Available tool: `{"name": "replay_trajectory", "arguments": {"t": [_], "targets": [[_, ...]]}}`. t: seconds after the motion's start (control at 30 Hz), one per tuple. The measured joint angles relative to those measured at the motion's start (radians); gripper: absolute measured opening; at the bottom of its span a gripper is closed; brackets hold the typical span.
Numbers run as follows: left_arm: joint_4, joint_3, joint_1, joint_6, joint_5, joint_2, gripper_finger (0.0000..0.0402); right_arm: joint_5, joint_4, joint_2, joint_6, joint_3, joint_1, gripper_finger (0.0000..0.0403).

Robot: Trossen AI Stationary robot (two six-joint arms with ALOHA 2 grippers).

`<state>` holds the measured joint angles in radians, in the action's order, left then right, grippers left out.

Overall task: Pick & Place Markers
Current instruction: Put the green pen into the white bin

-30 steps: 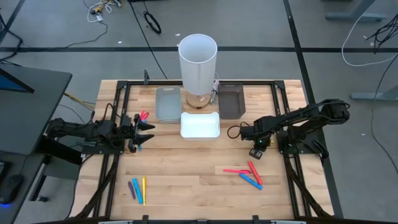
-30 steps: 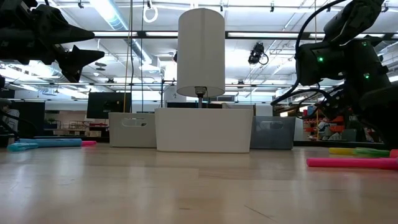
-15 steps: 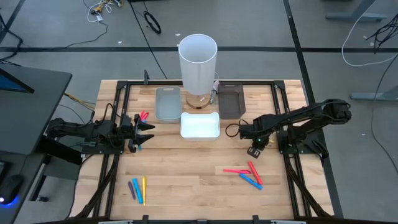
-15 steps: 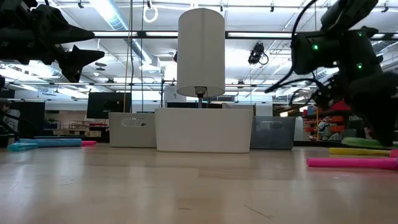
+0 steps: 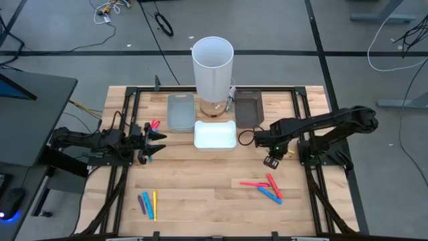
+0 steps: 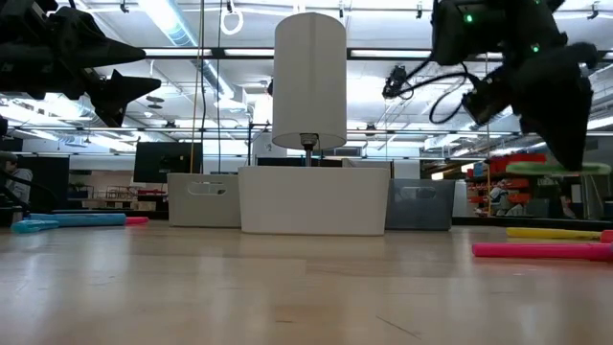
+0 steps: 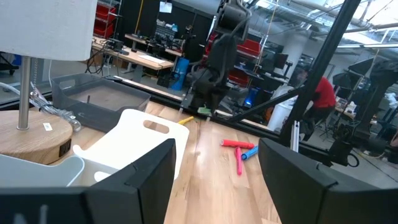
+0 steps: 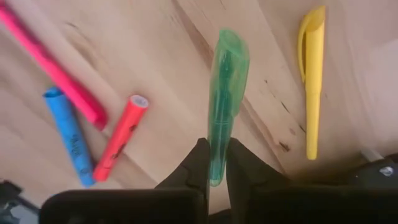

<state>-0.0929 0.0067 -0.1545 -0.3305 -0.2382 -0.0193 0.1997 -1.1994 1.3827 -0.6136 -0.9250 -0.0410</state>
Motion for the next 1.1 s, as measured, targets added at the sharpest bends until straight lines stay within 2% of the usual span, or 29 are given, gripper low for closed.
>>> {"name": "replay_trajectory", "arguments": {"t": [0.67,1.1], "targets": [[0.000,0.000,0.000,0.000,0.000,0.000,0.0234,0.003,-0.208,-0.001,-0.072,-0.366,0.000,0.0029],[0.000,0.000,0.000,0.000,0.000,0.000,0.0234,0.029,-0.244,-0.001,-0.078,-0.420,0.000,0.0029]]}}
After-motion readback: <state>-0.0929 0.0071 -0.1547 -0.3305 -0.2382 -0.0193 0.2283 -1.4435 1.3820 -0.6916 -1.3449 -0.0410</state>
